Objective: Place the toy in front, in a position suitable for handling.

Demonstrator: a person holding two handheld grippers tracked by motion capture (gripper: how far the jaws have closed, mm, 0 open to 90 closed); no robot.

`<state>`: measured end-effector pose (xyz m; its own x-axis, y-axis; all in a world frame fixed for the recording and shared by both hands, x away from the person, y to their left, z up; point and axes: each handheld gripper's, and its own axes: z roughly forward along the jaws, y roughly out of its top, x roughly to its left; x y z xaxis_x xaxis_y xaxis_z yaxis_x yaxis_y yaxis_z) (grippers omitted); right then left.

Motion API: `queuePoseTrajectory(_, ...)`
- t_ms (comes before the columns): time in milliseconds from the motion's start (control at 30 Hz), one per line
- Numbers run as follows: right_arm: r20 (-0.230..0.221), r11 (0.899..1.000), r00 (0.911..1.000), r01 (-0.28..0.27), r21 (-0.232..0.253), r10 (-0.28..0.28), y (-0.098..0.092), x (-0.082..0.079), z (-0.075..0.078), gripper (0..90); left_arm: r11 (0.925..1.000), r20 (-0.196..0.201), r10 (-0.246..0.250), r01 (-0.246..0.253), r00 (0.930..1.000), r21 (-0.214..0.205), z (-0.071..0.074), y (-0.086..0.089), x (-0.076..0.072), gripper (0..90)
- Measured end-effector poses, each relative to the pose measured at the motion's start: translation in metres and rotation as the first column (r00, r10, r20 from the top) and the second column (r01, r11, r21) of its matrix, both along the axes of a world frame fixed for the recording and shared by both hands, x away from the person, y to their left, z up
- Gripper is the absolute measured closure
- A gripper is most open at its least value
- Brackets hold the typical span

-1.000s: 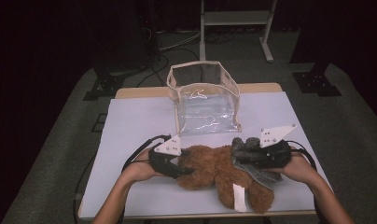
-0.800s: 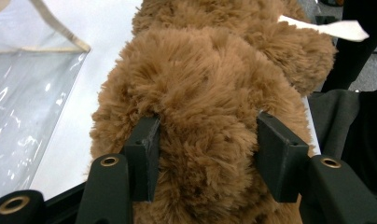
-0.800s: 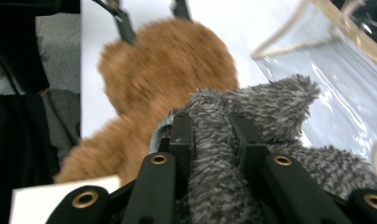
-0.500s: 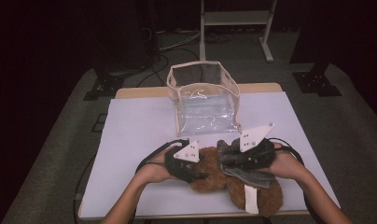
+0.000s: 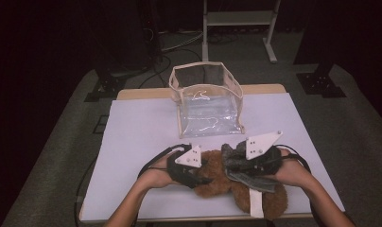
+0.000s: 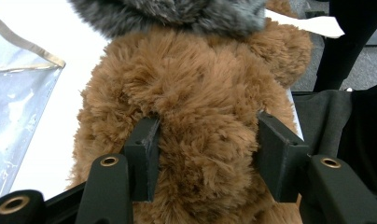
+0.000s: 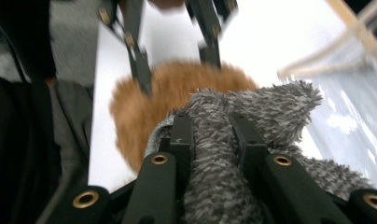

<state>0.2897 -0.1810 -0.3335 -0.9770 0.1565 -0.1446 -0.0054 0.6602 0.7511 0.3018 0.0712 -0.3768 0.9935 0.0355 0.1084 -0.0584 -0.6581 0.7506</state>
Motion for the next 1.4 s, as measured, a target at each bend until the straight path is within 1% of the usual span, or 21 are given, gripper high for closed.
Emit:
queuePoseTrajectory(67, -0.003, 0.999, 0.9997, -0.025, 0.032, 0.025, 0.005, 0.0, 0.001, 72.9, 1.0, 0.001, -0.001, 0.001, 1.0, -0.002, 0.0, -0.002, 0.0, 45.7)
queuePoseTrajectory(100, -0.007, 0.999, 0.9997, -0.024, 0.026, 0.024, 0.006, 0.0, 0.0, 72.7, 1.0, 0.0, -0.002, 0.002, 1.0, -0.005, 0.0, -0.003, 0.0, 45.6)
queuePoseTrajectory(133, -0.003, 1.0, 0.9998, -0.02, 0.009, 0.02, 0.006, 0.001, -0.003, 72.0, 1.0, -0.001, -0.002, 0.002, 1.0, -0.006, 0.0, -0.003, 0.0, 45.6)
queuePoseTrajectory(167, -0.009, 1.0, 0.9998, -0.015, -0.002, 0.015, 0.004, 0.003, -0.005, 70.6, 1.0, -0.001, -0.003, 0.003, 1.0, -0.008, 0.0, -0.004, 0.0, 45.5)
queuePoseTrajectory(233, -0.029, 1.0, 0.9996, 0.001, 0.016, 0.0, -0.002, 0.004, -0.007, 65.2, 0.9999, -0.003, -0.005, 0.005, 1.0, -0.012, -0.001, -0.004, 0.001, 45.5)
queuePoseTrajectory(333, -0.012, 0.999, 0.9997, 0.02, 0.034, -0.02, -0.014, -0.001, -0.004, 55.2, 0.9999, -0.004, -0.01, 0.01, 0.9999, -0.007, 0.0, -0.007, 0.001, 45.5)
queuePoseTrajectory(400, -0.021, 0.998, 0.9992, 0.036, 0.055, -0.034, -0.023, -0.005, 0.001, 52.0, 0.9999, -0.001, -0.013, 0.013, 0.9999, -0.002, 0.0, -0.009, 0.001, 45.5)
queuePoseTrajectory(433, -0.018, 0.998, 0.9989, 0.043, 0.056, -0.042, -0.027, -0.006, 0.002, 50.4, 0.9999, 0.002, -0.012, 0.012, 0.9999, 0.004, 0.001, -0.01, 0.001, 45.5)
queuePoseTrajectory(567, -0.016, 0.997, 0.9973, 0.072, 0.032, -0.072, -0.04, -0.008, 0.005, 45.8, 0.9998, 0.005, -0.014, 0.014, 0.9999, 0.016, 0.002, -0.012, 0.001, 45.3)
queuePoseTrajectory(600, -0.02, 0.996, 0.9966, 0.08, 0.029, -0.079, -0.042, -0.007, 0.005, 45.6, 0.9998, 0.005, -0.015, 0.015, 0.9999, 0.015, 0.002, -0.013, 0.001, 45.3)
queuePoseTrajectory(667, -0.019, 0.995, 0.9952, 0.096, 0.002, -0.096, -0.041, -0.005, 0.002, 44.8, 0.9998, 0.004, -0.016, 0.016, 0.9999, 0.014, 0.002, -0.015, 0.002, 45.3)
queuePoseTrajectory(733, -0.024, 0.995, 0.9949, 0.098, -0.016, -0.098, -0.036, -0.003, -0.004, 45.7, 0.9997, 0.005, -0.018, 0.018, 0.9998, 0.016, 0.003, -0.017, 0.002, 45.3)
queuePoseTrajectory(833, -0.016, 0.992, 0.9937, 0.11, -0.065, -0.111, -0.022, 0.0, -0.012, 49.6, 0.9996, 0.009, -0.017, 0.017, 0.9998, 0.022, 0.003, -0.019, 0.002, 45.2)
queuePoseTrajectory(867, -0.019, 0.991, 0.9935, 0.11, -0.078, -0.112, -0.019, 0.0, -0.013, 53.1, 0.9996, 0.009, -0.018, 0.018, 0.9998, 0.023, 0.002, -0.019, 0.002, 45.3)
queuePoseTrajectory(933, -0.006, 0.988, 0.9948, 0.1, -0.119, -0.102, -0.015, 0.0, -0.011, 62.2, 0.9996, 0.01, -0.019, 0.018, 0.9998, 0.021, 0.002, -0.019, 0.002, 45.3)
queuePoseTrajectory(967, 0.007, 0.985, 0.9956, 0.093, -0.144, -0.093, -0.014, -0.002, -0.009, 65.2, 0.9996, 0.011, -0.02, 0.02, 0.9997, 0.019, 0.002, -0.019, 0.001, 45.2)
queuePoseTrajectory(1033, 0.011, 0.98, 0.9963, 0.086, -0.179, -0.085, -0.014, -0.003, -0.007, 68.1, 0.9998, 0.013, -0.016, 0.016, 0.9998, 0.015, 0.003, -0.018, 0.001, 44.5)
queuePoseTrajectory(1100, -0.001, 0.981, 0.9961, 0.086, -0.173, -0.088, -0.018, -0.002, -0.008, 69.5, 0.9998, 0.022, -0.01, 0.009, 0.9997, 0.017, 0.004, -0.016, 0.001, 42.2)
queuePoseTrajectory(1167, -0.019, 0.987, 0.9953, 0.092, -0.134, -0.095, -0.024, -0.001, -0.012, 70.3, 0.9999, 0.03, 0.0, 0.0, 0.9996, 0.013, 0.006, -0.012, 0.002, 40.8)
queuePoseTrajectory(1267, -0.045, 0.992, 0.9932, 0.104, -0.077, -0.107, -0.033, 0.0, -0.017, 70.7, 0.9999, 0.024, 0.011, -0.011, 0.9997, 0.011, 0.01, -0.004, 0.004, 40.0)
queuePoseTrajectory(1400, -0.051, 0.993, 0.9921, 0.112, -0.043, -0.114, -0.039, -0.002, -0.02, 70.8, 0.9994, 0.013, 0.03, -0.03, 0.9995, 0.015, 0.013, 0.005, 0.009, 40.9)
